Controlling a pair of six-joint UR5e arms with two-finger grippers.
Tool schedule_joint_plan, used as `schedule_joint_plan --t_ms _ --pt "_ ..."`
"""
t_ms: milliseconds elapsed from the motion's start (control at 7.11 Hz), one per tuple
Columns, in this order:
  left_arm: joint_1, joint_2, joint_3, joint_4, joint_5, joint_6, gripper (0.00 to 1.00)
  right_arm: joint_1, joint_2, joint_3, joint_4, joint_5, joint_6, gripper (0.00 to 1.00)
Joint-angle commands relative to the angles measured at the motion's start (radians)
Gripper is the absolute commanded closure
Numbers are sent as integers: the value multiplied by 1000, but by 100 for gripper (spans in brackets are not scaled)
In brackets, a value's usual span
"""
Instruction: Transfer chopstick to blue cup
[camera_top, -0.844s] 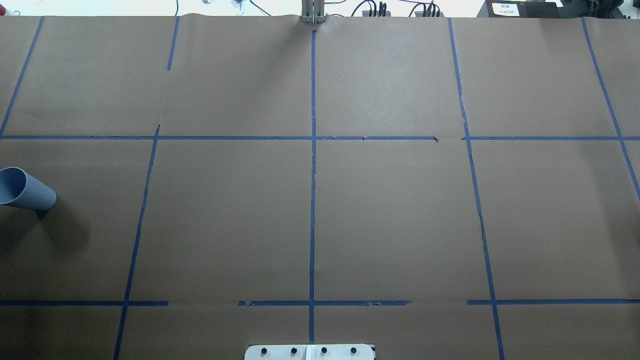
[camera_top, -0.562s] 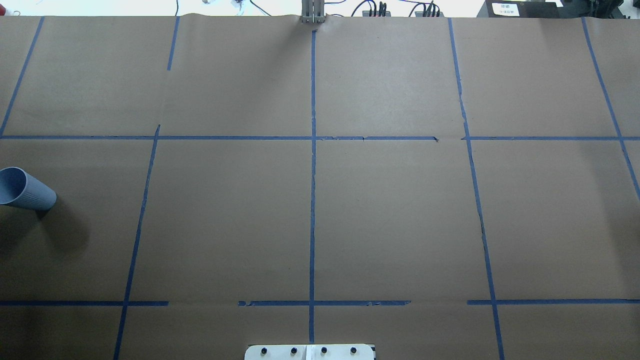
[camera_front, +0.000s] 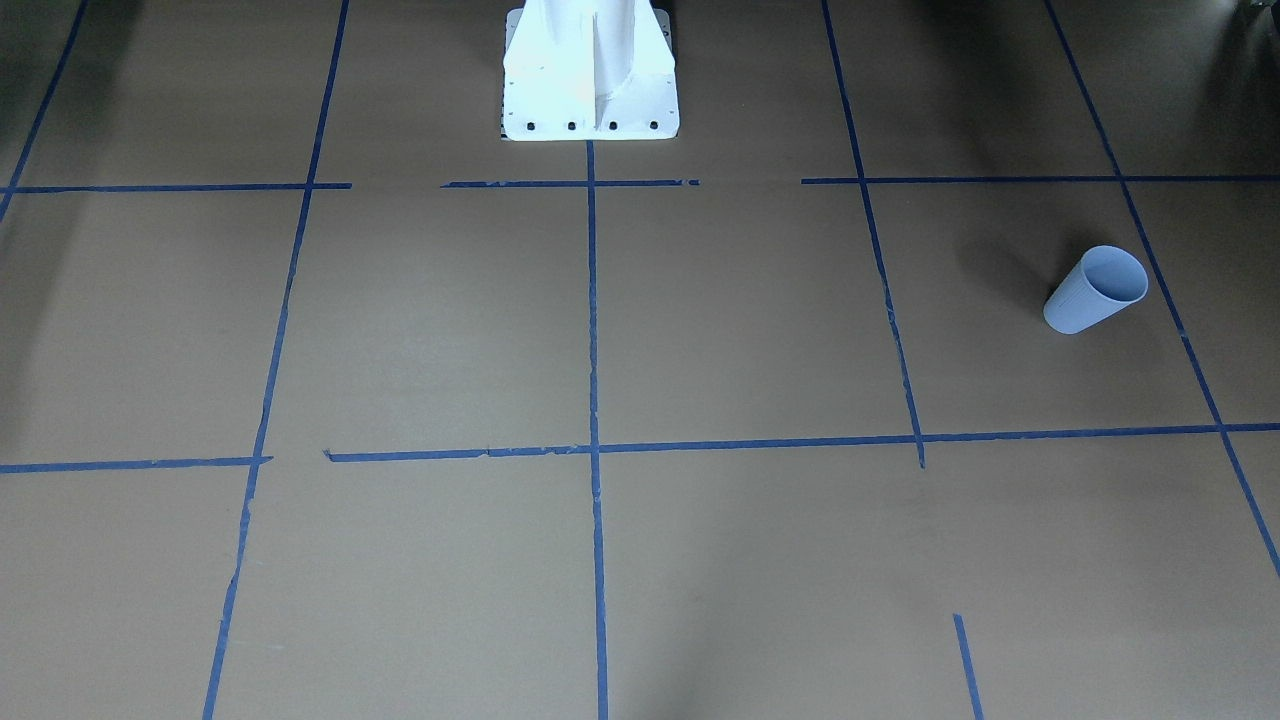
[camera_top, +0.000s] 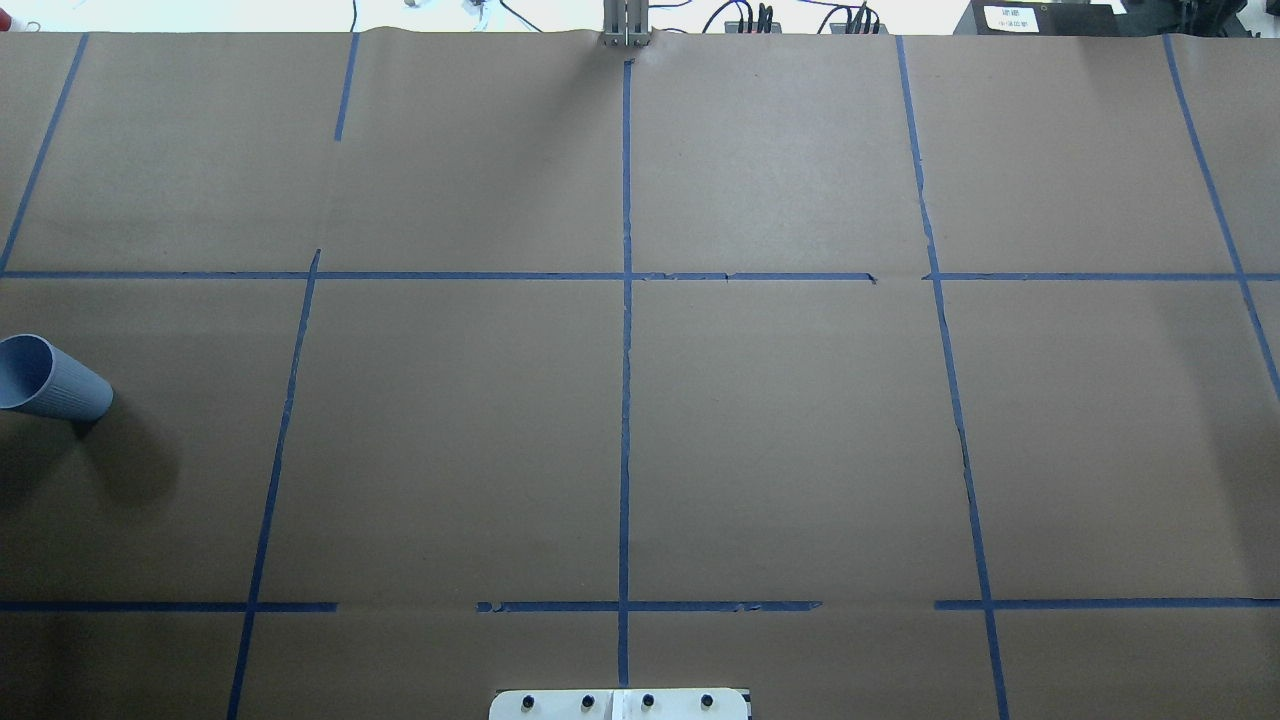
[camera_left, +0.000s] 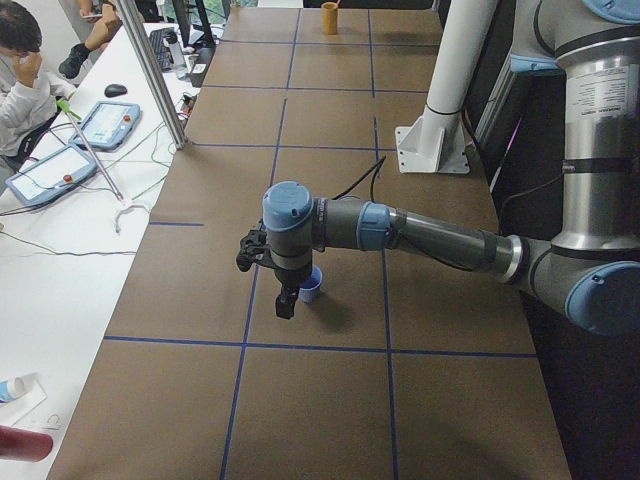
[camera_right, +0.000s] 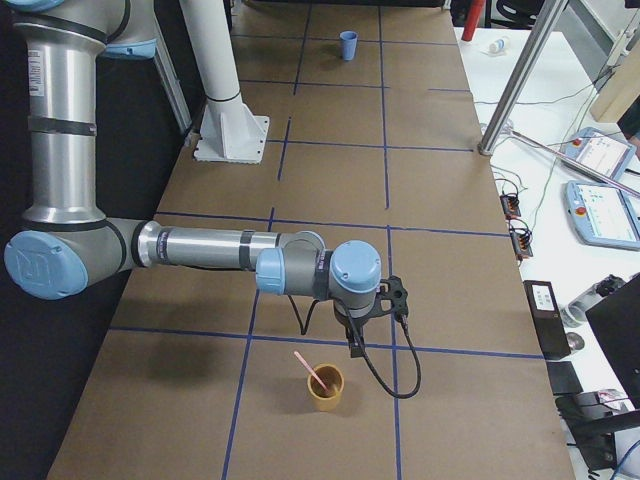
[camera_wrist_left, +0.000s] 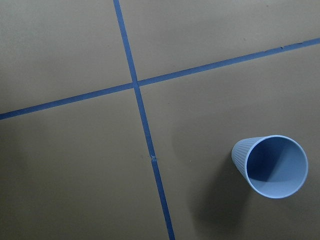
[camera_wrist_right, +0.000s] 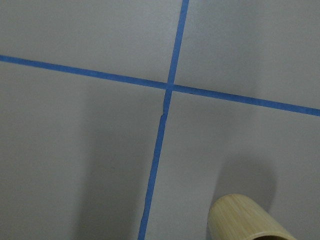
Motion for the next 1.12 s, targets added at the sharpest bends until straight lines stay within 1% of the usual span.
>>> schedule_joint_plan --t_ms 0,141,281,422,562,703,844,984 --pt "0 7 11 -6 6 1 0 -1 -48 37 14 3 -67 0" --pt "0 15 26 -13 -8 0 0 -1 -50 37 14 3 -69 0" --pt "5 15 40 -15 -3 -93 0 -6 -50 36 14 3 -69 0" --pt "71 12 43 -30 -9 -214 0 -7 -50 36 14 4 -69 0" --pt "150 12 50 -74 -11 -321 0 -13 -50 36 15 4 -69 0" --pt "205 12 51 -149 -8 -444 0 -24 -50 36 19 6 -74 0" --pt "248 13 78 -197 -9 -492 0 -33 -48 37 20 6 -75 0" --pt "265 9 118 -228 -11 -494 0 -36 -48 37 20 7 -66 0"
